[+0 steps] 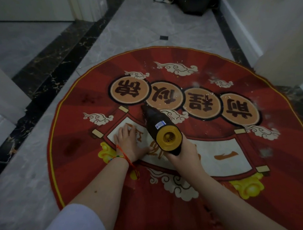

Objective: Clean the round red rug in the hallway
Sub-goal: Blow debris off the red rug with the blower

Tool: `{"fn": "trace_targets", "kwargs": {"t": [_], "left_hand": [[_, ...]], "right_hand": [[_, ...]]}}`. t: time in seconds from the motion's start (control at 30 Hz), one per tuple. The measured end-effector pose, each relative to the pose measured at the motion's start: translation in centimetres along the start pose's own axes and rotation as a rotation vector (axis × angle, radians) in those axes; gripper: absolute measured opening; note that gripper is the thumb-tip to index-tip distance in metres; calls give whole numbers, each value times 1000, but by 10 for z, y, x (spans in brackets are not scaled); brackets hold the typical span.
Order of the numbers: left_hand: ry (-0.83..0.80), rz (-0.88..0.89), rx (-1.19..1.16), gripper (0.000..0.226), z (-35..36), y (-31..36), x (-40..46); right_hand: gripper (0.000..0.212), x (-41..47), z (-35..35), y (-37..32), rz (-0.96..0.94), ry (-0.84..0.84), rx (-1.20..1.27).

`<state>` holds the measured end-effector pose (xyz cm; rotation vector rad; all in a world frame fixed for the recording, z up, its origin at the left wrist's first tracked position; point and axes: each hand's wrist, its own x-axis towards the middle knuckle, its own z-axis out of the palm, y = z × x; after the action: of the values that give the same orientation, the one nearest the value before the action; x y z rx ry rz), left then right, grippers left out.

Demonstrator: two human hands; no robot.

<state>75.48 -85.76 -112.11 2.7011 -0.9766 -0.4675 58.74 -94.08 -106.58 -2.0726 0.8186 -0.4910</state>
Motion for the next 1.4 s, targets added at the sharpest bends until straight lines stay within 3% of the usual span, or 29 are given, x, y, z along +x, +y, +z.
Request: {"fn": "trace_targets", "kwargs": {"t": [0.8, 1.0, 1.4], "left_hand": [[-40, 34, -16, 103, 2, 14, -8], [-37, 30, 22, 105, 2, 14, -8], [8, 37, 30, 103, 9, 17, -8]], "right_hand": [[47, 18, -15, 8, 43, 61, 30], [36, -7, -30, 20, 21, 114, 5], [37, -29, -30, 24, 13, 88, -1]]}}
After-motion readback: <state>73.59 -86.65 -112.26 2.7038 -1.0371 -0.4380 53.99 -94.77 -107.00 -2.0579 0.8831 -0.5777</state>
